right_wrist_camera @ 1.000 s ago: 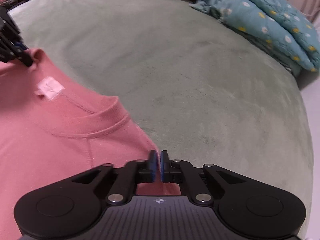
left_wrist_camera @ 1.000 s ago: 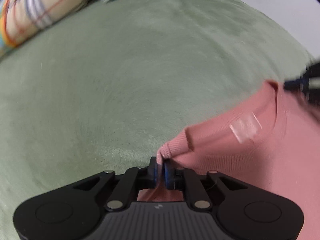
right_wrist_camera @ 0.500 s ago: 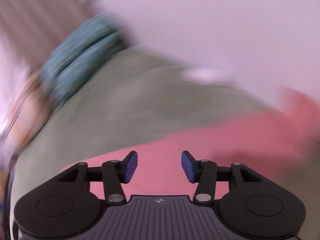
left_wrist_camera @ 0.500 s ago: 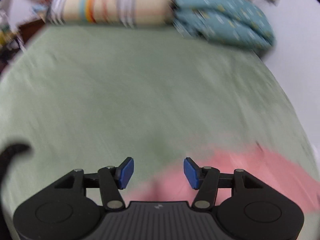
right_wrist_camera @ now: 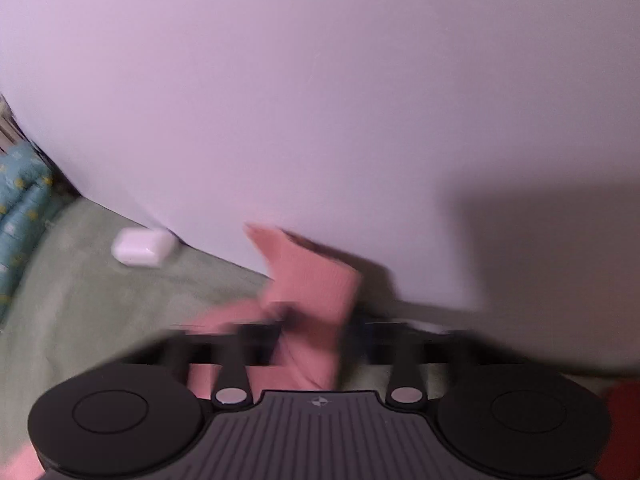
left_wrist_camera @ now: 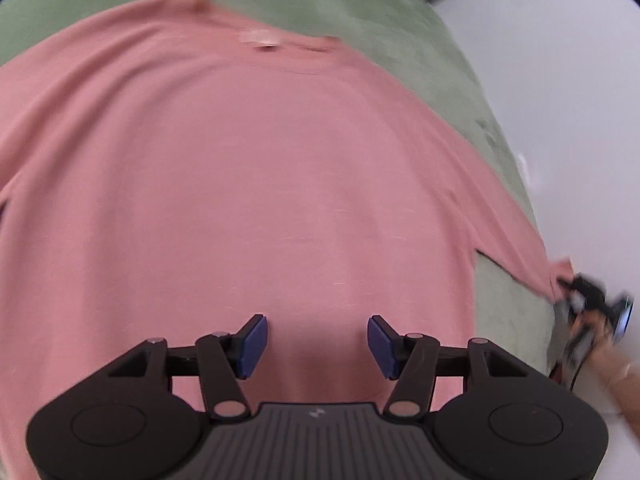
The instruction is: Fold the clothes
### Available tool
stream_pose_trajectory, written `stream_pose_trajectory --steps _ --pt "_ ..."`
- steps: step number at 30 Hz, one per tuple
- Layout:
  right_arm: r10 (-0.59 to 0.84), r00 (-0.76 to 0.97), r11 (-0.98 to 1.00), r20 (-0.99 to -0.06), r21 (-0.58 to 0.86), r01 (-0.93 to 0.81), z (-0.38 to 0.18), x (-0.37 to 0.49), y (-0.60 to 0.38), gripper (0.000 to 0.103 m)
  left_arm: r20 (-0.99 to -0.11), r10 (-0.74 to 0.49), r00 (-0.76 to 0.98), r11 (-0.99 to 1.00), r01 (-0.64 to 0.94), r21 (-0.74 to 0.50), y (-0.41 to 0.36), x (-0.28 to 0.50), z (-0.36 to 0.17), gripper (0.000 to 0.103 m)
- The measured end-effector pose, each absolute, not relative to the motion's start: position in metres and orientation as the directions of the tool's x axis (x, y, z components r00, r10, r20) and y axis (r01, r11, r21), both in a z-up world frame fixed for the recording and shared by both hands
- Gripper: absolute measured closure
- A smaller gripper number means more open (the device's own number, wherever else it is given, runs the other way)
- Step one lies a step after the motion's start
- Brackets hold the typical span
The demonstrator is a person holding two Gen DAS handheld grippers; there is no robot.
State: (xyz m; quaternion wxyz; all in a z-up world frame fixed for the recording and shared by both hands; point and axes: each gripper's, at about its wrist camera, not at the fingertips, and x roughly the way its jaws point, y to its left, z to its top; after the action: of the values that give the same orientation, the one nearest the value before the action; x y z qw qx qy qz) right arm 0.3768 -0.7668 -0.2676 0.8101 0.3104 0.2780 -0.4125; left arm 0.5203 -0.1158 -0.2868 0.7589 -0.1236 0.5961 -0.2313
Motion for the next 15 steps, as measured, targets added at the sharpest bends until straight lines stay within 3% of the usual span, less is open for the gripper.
stream_pose_trajectory --steps 7,11,13,15 --pt "-0.619 0.618 0.701 -0.485 0.015 0.713 -0.184 0.402 -0.735 0.098 -0.819 -0.541 0.192 0.831 0.277 -0.483 -0.143 0.517 -0.275 0.048" --pt "-0.633 0.609 0.745 -0.477 -0.162 0.648 -0.193 0.419 -0.732 0.097 -0.840 -0.480 0.254 0.864 0.305 -0.402 -0.110 0.504 -0.256 0.048" --pt "-0.626 0.559 0.755 -0.544 -0.241 0.610 -0.212 0.428 -0.731 0.087 -0.852 -0.437 0.290 0.894 0.250 -0.373 -0.071 0.491 -0.242 0.048" --pt "-0.612 0.530 0.752 -0.586 -0.223 0.621 -0.217 0.423 -0.730 0.065 -0.860 -0.410 0.304 0.909 0.211 -0.359 -0.056 0.495 -0.240 0.048"
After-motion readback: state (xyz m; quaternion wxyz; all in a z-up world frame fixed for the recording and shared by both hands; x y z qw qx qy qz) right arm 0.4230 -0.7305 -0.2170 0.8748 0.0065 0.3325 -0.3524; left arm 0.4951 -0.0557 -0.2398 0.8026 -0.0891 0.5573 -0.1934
